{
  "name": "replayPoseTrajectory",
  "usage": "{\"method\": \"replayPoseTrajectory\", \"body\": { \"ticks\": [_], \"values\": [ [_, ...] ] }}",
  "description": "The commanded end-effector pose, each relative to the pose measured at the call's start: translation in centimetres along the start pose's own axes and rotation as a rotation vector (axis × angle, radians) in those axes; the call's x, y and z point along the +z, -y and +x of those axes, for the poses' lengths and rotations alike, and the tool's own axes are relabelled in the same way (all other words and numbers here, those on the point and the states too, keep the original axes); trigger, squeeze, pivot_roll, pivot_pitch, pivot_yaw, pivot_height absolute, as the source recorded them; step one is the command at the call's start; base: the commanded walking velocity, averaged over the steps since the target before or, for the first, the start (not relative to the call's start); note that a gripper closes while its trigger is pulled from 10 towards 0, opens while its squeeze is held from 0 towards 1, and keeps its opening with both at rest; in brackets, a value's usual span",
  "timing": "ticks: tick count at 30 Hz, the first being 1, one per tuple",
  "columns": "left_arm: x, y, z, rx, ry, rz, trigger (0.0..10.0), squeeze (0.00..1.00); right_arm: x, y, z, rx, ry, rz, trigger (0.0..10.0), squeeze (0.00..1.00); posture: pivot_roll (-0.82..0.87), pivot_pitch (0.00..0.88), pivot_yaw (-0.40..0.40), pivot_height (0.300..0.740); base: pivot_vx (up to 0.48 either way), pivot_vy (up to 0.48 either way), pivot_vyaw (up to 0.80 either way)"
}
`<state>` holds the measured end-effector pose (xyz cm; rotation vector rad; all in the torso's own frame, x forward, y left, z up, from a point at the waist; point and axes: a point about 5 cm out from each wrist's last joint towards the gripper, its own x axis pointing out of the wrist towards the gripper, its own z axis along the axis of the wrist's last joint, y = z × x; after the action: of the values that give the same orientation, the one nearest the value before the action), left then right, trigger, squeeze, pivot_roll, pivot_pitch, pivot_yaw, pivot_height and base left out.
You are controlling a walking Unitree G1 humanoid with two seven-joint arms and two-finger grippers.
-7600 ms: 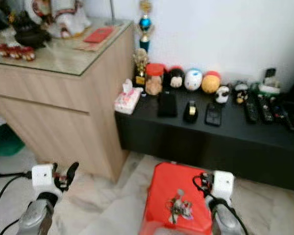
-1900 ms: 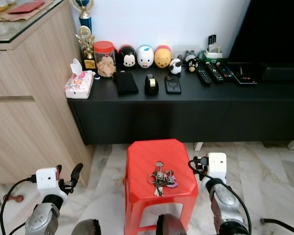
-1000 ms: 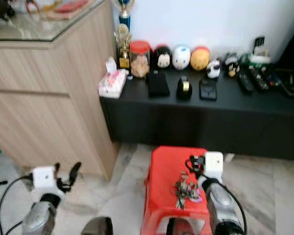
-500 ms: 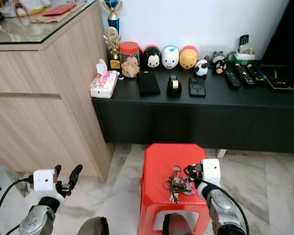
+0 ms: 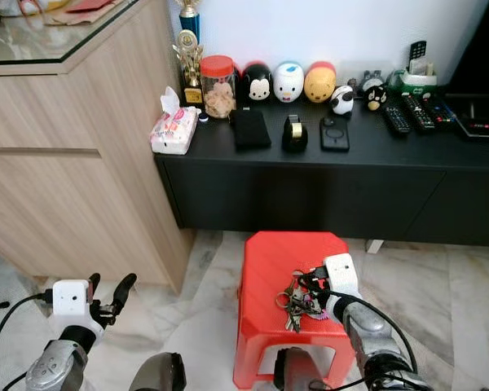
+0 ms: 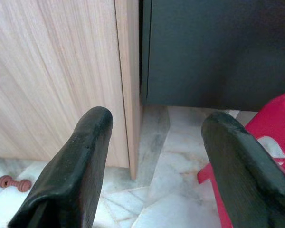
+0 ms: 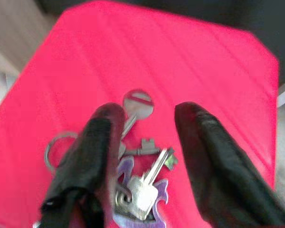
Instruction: Hang keys on a hook
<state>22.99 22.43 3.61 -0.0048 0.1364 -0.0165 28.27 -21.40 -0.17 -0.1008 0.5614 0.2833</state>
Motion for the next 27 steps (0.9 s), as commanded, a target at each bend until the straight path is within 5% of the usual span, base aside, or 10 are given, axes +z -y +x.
{"method": "replayPoseTrajectory", "body": {
  "ticks": [1, 10, 11, 12, 27],
  "values": [
    [0.02, -0.34, -0.44, 0.003, -0.011, 0.006, 10.0, 0.00, -0.31, 0.13, -0.07, 0.025, -0.051, -0.041, 10.0, 1.00, 0.01, 0.106, 0.018, 0.619, 0.000, 0.000, 0.00],
    [-0.35, -0.59, -1.37, 0.005, -0.037, 0.008, 10.0, 0.00, -0.02, 0.58, -0.14, 0.051, -0.087, -0.110, 10.0, 1.00, 0.01, 0.116, 0.024, 0.619, 0.000, 0.000, 0.00],
    [-0.34, -0.59, -1.32, 0.004, -0.039, 0.009, 10.0, 0.00, -0.01, 0.55, -0.13, 0.061, -0.088, -0.105, 10.0, 0.69, 0.01, 0.113, 0.025, 0.619, 0.000, 0.000, 0.00],
    [-0.31, -0.58, -1.18, 0.002, -0.041, 0.009, 10.0, 0.00, 0.13, 0.50, -0.13, 0.079, -0.079, -0.096, 10.0, 0.00, 0.01, 0.111, 0.028, 0.619, 0.000, 0.000, 0.00],
    [0.02, -0.81, -0.92, -0.011, -0.049, 0.026, 10.0, 0.00, 0.23, 0.87, -0.81, 0.222, -0.063, -0.066, 10.0, 0.00, 0.01, 0.085, 0.041, 0.619, 0.000, 0.000, 0.00]
  ]
}}
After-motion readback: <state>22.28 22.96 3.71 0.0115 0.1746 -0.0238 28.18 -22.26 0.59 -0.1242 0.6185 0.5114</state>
